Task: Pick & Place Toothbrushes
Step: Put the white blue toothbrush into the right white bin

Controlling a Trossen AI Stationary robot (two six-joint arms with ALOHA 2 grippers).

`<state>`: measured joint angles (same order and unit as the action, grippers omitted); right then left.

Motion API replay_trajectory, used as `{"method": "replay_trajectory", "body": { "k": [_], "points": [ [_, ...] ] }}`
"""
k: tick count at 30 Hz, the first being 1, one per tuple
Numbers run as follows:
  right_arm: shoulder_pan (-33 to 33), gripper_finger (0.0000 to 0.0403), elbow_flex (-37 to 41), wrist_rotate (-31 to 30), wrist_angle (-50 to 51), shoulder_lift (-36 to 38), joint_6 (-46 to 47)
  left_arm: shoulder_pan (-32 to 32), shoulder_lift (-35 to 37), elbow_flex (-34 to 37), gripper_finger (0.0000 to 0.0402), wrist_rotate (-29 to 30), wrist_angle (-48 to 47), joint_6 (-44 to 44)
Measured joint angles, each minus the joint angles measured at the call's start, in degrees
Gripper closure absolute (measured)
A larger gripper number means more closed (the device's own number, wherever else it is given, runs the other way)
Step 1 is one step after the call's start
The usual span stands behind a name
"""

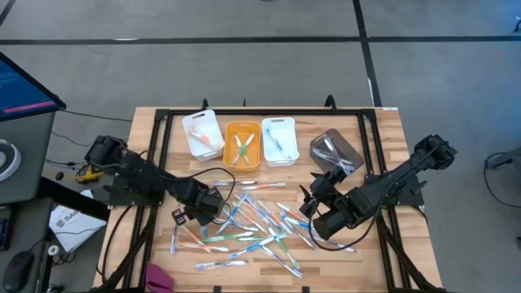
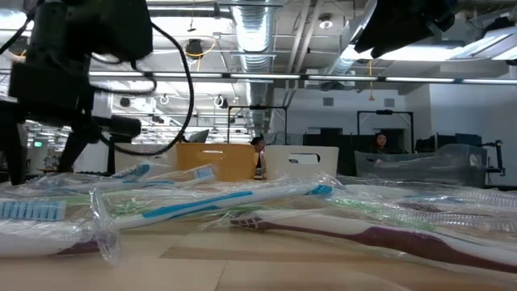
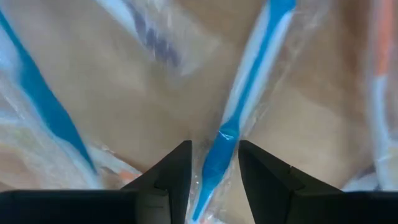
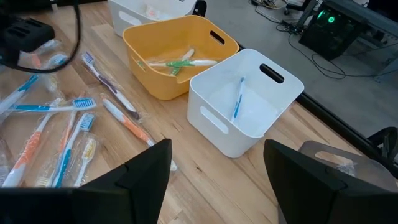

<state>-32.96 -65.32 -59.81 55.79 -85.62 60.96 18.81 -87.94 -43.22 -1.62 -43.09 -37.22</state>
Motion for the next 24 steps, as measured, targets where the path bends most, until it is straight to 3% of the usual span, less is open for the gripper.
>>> {"method": "replay_trajectory", "body": {
  "k": [18, 24],
  "points": [
    [0.2, 0.0153, 1.3, 0.0, -1.0, 0.0, 0.1, 0.0, 1.4, 4.6, 0.0276, -1.6, 6.8, -0.4],
    [1.7, 0.0153, 4.4, 0.0, -2.6, 0.0, 0.1, 0.0, 1.3, 4.7, 0.0318, 0.0, 7.0, -4.8]
  ]
}}
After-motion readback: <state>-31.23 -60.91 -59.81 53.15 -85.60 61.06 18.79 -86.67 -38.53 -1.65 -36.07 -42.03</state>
